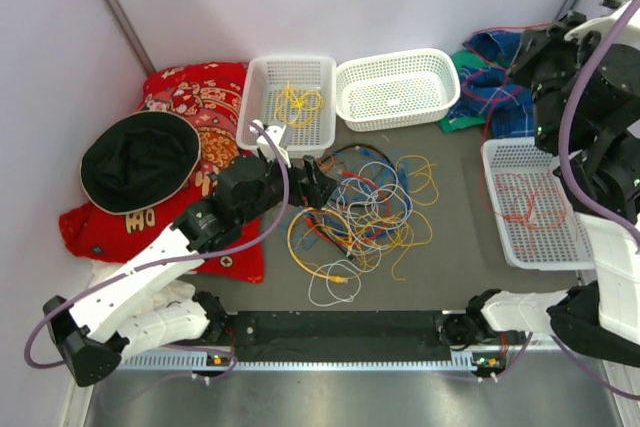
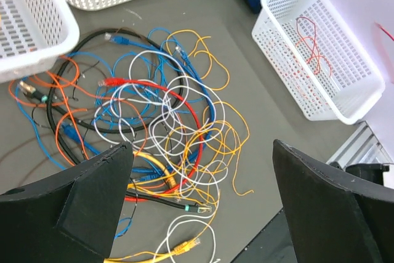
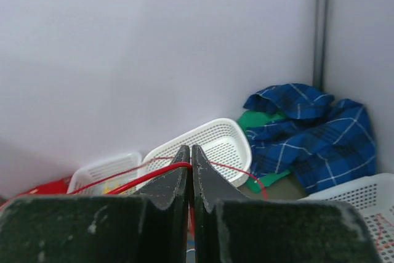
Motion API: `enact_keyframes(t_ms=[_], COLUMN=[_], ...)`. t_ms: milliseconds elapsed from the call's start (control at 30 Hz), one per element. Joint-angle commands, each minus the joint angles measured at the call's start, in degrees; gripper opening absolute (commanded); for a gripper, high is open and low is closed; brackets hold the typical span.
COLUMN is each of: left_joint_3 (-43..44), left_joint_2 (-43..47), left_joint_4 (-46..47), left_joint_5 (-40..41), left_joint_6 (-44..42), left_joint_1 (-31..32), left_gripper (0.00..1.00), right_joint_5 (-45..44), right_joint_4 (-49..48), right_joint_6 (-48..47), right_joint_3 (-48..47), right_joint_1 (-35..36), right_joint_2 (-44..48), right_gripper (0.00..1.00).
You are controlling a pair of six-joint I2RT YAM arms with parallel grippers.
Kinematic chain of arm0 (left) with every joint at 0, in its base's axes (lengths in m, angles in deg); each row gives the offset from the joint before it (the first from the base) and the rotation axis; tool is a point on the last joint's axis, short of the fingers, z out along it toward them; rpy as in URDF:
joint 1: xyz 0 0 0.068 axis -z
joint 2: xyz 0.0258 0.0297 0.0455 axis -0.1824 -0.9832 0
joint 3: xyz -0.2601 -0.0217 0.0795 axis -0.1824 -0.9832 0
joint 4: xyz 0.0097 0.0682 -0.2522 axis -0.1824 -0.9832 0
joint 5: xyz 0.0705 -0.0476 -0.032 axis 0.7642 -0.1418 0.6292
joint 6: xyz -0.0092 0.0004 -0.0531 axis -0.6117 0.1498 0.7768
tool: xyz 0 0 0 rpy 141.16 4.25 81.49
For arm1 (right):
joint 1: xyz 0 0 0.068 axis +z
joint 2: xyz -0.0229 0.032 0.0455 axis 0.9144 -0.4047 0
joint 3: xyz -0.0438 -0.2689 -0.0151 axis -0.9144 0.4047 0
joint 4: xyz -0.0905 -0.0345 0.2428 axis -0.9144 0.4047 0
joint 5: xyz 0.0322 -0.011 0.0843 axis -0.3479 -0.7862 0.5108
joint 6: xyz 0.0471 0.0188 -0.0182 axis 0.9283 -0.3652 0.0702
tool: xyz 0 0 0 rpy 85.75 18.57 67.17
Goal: Untangle the cables
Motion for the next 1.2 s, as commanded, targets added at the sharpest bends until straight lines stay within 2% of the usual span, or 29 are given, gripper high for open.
enact_keyframes(t_ms=[0, 133, 167, 233, 367, 433, 767, 1000, 1167], left_joint_3=[-2.7, -4.5, -4.8, -5.6, -6.7, -6.9, -9.2, -10.5, -12.3], left_joint_2=[0.7, 0.8, 1.0, 1.5, 2.1, 2.2, 3.0, 2.9, 2.9], left_joint_4=[3.1, 3.0, 3.0, 3.1, 3.2, 3.4, 3.7, 5.2, 6.9], left_joint_5=[1.6, -0.4, -0.6, -1.2, -1.9, -2.2, -5.4, -7.0, -8.0], left_joint_6=[4.3, 6.2, 6.3, 6.6, 6.5, 6.6, 7.0, 7.3, 8.6], left_joint_1=[0.0, -0.1, -0.1, -0.1, -0.1, -0.1, 0.0, 0.0, 0.0], left_gripper=[0.99, 0.99, 0.99, 0.99, 0.99, 0.99, 0.99, 0.99, 0.99], right_joint_5=[-10.8, -16.2, -16.8, -16.8, -16.6, -15.5, -15.0, -11.3, -4.1], right_joint_4=[-0.5, -8.7, -9.7, -9.6, -5.9, -4.0, -5.5, 0.3, 9.5], right_joint_6=[-6.1, -12.5, -12.9, -10.7, -0.5, 2.2, 1.0, 6.5, 19.1], right_joint_3=[-5.7, -7.6, -7.5, -7.5, -6.8, -6.7, -8.6, -1.1, 10.0], right_joint_1=[-2.4, -5.7, -8.8, -12.5, -21.5, -23.7, -31.7, -40.4, -48.4], right_joint_2=[-3.2, -4.1, -4.2, -4.6, -5.6, -6.2, -10.4, -9.7, -7.9], right_gripper=[0.0, 0.0, 0.0, 0.0, 0.0, 0.0, 0.0, 0.0, 0.0])
